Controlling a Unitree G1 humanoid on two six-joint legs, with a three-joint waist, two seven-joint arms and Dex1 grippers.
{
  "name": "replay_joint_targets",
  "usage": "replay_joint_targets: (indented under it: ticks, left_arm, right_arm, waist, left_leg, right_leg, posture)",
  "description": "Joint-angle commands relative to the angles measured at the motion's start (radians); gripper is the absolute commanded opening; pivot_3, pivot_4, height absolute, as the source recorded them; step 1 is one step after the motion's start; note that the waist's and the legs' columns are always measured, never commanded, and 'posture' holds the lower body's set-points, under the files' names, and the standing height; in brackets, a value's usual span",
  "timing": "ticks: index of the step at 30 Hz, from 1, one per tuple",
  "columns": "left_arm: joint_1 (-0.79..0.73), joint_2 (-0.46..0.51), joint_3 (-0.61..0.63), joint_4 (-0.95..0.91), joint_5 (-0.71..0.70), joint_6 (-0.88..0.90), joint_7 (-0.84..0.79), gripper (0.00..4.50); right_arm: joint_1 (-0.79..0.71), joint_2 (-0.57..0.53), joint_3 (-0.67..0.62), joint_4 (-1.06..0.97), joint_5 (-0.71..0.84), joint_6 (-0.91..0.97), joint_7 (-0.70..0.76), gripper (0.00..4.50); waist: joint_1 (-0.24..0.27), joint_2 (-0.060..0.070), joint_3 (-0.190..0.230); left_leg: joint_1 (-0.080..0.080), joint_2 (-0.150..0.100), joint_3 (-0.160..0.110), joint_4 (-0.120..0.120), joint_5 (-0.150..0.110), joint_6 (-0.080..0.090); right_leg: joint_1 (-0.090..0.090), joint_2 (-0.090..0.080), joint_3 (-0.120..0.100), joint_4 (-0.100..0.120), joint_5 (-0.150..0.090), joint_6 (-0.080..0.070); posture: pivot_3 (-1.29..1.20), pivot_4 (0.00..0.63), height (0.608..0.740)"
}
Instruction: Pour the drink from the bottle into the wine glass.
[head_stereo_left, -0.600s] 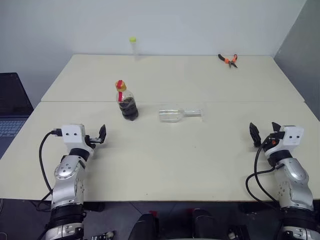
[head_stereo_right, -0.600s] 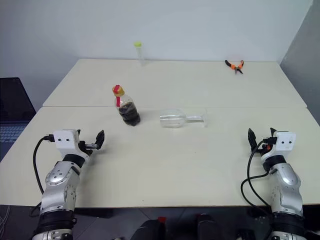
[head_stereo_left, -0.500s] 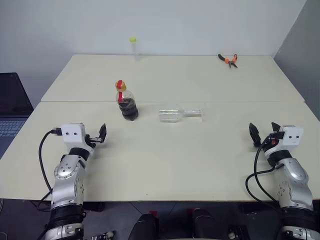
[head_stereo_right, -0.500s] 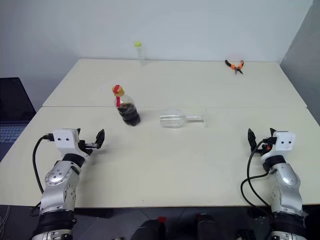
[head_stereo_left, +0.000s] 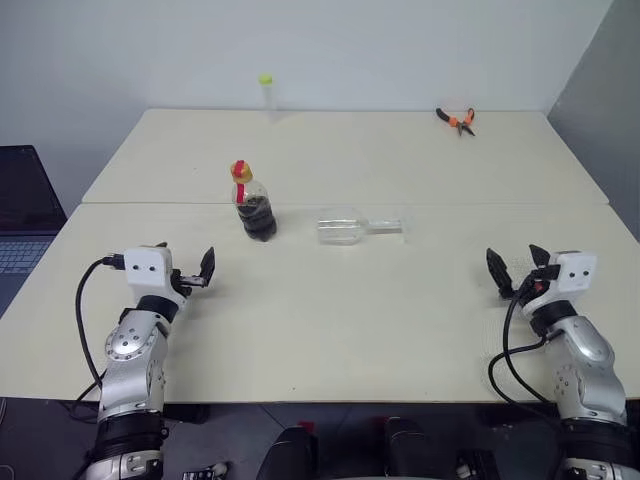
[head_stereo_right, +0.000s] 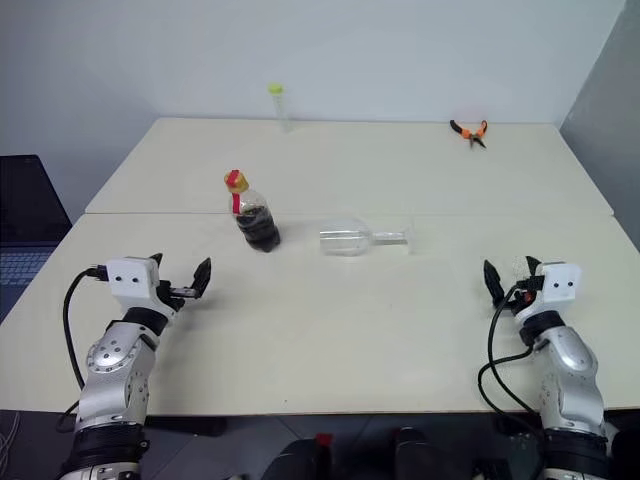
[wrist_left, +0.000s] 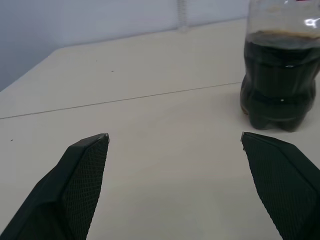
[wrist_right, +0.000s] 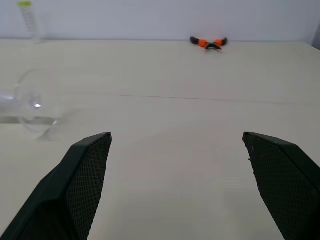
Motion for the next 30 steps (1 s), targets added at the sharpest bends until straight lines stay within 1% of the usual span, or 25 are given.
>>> replay_joint_targets:
  ticks: [1, 4, 7, 10, 11, 13, 18, 24, 27, 30]
  left_arm:
    - [0.001, 0.006, -0.017, -0.063, -0.028, -0.031, -0.056, 4.48]
    - [-0.015, 0.008, -0.027, -0.062, -0.037, -0.027, -0.076, 4.48]
    - [-0.042, 0.017, -0.04, -0.044, -0.021, -0.023, -0.081, 4.48]
    - [-0.076, 0.022, -0.06, -0.034, -0.034, 0.004, -0.113, 4.48]
    - [-0.088, 0.022, -0.067, -0.029, -0.038, 0.013, -0.125, 4.48]
    - [-0.11, 0.022, -0.08, -0.016, -0.038, 0.024, -0.144, 4.48]
    - [-0.194, 0.002, -0.104, 0.078, -0.034, 0.05, -0.17, 4.48]
    - [-0.295, -0.014, -0.123, 0.24, 0.006, -0.009, -0.154, 4.48]
    - [-0.353, -0.023, -0.13, 0.337, 0.023, -0.039, -0.143, 4.48]
    - [-0.45, -0.04, -0.147, 0.486, 0.048, -0.101, -0.146, 4.48]
  right_arm:
    - [0.042, -0.041, 0.024, -0.17, 0.049, 0.04, 0.075, 4.5]
    - [0.092, -0.087, 0.051, -0.295, 0.086, 0.106, 0.134, 4.5]
    - [0.142, -0.149, 0.071, -0.426, 0.155, 0.203, 0.192, 4.5]
    - [0.169, -0.23, 0.077, -0.591, 0.334, 0.374, 0.238, 4.5]
    - [0.167, -0.249, 0.08, -0.627, 0.375, 0.412, 0.246, 4.5]
    - [0.148, -0.276, 0.085, -0.669, 0.428, 0.467, 0.242, 4.5]
    - [0.077, -0.289, 0.104, -0.7, 0.457, 0.522, 0.217, 4.5]
    - [0.064, -0.297, 0.096, -0.694, 0.452, 0.539, 0.227, 4.5]
    - [0.056, -0.296, 0.097, -0.689, 0.448, 0.539, 0.23, 4.5]
    - [0.049, -0.295, 0.093, -0.683, 0.445, 0.538, 0.231, 4.5]
  waist:
    - [0.0, 0.0, 0.0]
    - [0.0, 0.0, 0.0]
    - [0.001, 0.0, 0.0]
    - [0.001, -0.001, 0.0]
    - [0.001, 0.001, 0.001]
    - [0.001, -0.001, 0.001]
    - [0.002, -0.001, 0.001]
    - [0.004, -0.002, 0.001]
    - [0.004, -0.003, 0.001]
    - [0.005, -0.003, 0.002]
  left_leg:
    - [0.0, 0.0, 0.0, 0.0, 0.0, 0.0]
    - [0.0, 0.0, 0.0, 0.0, 0.0, 0.0]
    - [0.0, 0.0, -0.001, 0.0, 0.0, 0.0]
    - [0.0, 0.0, -0.001, 0.0, 0.0, 0.0]
    - [0.0, 0.0, -0.001, 0.0, 0.0, 0.0]
    - [-0.001, 0.0, -0.002, 0.0, 0.0, 0.0]
    - [0.0, 0.0, -0.002, 0.001, 0.0, 0.0]
    - [-0.001, -0.001, -0.002, 0.001, 0.0, 0.0]
    - [-0.001, -0.001, -0.003, 0.001, 0.0, 0.0]
    - [-0.001, -0.001, -0.002, 0.001, 0.0, 0.0]
  right_leg:
    - [0.0, 0.0, 0.0, 0.0, 0.0, 0.0]
    - [0.0, 0.0, 0.0, 0.0, 0.0, 0.0]
    - [0.0, 0.0, -0.001, 0.0, 0.0, 0.0]
    - [0.001, 0.0, -0.001, 0.0, 0.0, 0.0]
    - [0.001, 0.0, -0.001, -0.001, 0.0, 0.0]
    - [0.001, 0.0, -0.001, -0.001, 0.0, 0.0]
    - [0.001, 0.002, -0.003, -0.001, 0.0, 0.0]
    - [0.001, 0.001, -0.002, -0.001, 0.0, 0.0]
    - [0.001, 0.001, -0.003, -0.001, 0.0, 0.0]
    - [0.001, 0.001, -0.003, -0.001, 0.0, 0.0]
  posture:
    - [0.0, 0.15, 0.74]
    - [0.0, 0.15, 0.74]
    - [0.0, 0.15, 0.74]
    - [0.0, 0.15, 0.74]
    - [0.0, 0.15, 0.74]
    - [0.0, 0.15, 0.74]
    - [0.0, 0.15, 0.74]
    - [0.0, 0.15, 0.74]
    - [0.0, 0.15, 0.74]
    - [0.0, 0.15, 0.74]
